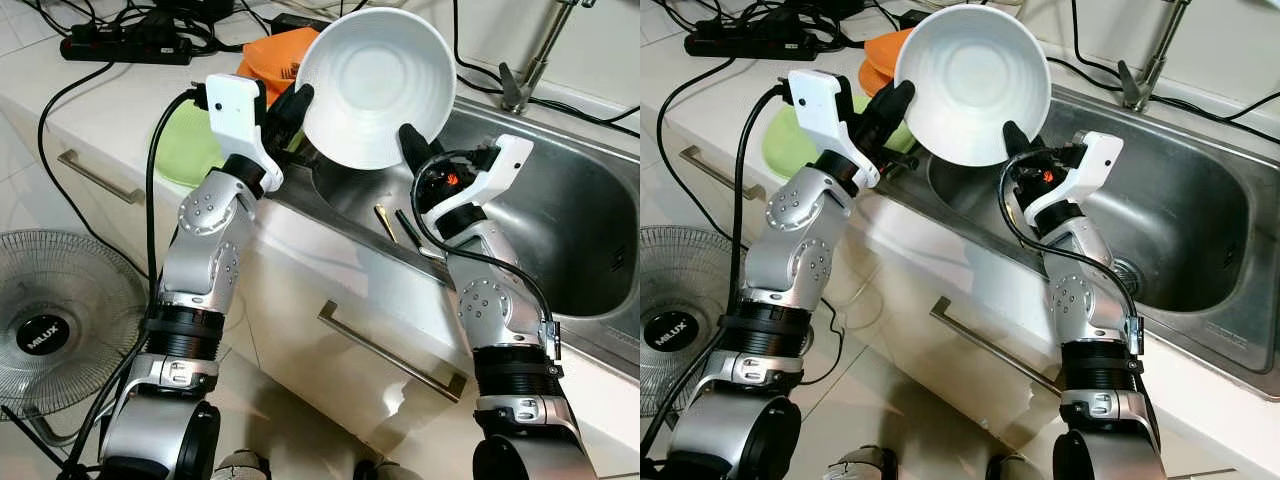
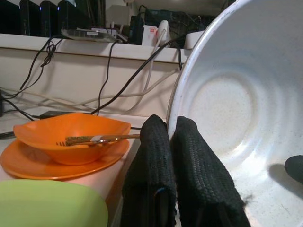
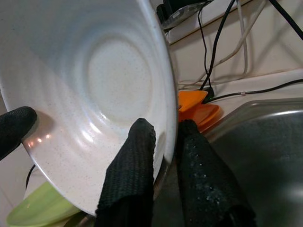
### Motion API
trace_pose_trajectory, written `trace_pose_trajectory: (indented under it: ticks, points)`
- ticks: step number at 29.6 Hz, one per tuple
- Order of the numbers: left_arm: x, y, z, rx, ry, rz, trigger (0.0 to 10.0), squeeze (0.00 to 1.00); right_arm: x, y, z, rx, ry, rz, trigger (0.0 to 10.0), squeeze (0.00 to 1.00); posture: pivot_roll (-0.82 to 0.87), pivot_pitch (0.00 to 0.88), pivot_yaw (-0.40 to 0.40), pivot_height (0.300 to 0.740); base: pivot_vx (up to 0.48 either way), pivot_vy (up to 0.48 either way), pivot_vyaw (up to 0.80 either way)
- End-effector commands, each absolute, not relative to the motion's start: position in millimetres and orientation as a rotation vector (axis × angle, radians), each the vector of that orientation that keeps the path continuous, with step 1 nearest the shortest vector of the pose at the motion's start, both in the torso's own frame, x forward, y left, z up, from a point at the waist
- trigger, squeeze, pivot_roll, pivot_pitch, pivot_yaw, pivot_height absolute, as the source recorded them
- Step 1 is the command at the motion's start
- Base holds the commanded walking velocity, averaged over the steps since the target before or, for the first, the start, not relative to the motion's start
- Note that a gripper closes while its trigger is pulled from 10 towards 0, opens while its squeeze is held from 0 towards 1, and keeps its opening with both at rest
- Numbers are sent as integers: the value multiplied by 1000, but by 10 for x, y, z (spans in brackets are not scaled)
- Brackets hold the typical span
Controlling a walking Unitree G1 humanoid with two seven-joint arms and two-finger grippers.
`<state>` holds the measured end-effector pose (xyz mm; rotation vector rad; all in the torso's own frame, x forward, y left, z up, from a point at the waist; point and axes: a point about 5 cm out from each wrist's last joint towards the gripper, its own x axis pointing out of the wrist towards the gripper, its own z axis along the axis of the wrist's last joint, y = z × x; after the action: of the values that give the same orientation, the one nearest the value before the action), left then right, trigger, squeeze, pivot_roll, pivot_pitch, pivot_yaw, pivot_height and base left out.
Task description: Kitchen organization
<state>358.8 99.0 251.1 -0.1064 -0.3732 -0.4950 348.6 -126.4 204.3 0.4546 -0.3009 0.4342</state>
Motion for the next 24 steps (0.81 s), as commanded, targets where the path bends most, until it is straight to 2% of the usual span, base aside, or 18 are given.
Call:
trace_pose_trajectory:
  ticks: [1,12,13,14,24]
  points:
    - [3545,904,2595,-95,-416,-530,10000,0,3467,-1226,2072,441,-318,449,0,0,70,87,3,740,0,0,0]
    - [3536,877,2598,-72,-430,-536,10000,0,3482,-1230,2077,432,-320,438,0,0,70,75,5,740,0,0,0]
    - [3536,875,2597,-70,-430,-536,10000,94,3482,-1229,2079,431,-321,438,0,0,70,75,5,740,0,0,0]
    - [3541,873,2591,-67,-427,-537,10000,1000,3484,-1228,2082,432,-322,436,0,0,70,74,5,740,0,0,0]
    - [3530,834,2544,-68,-405,-561,10000,1000,3518,-1253,2106,466,-337,371,0,0,70,72,4,740,0,0,0]
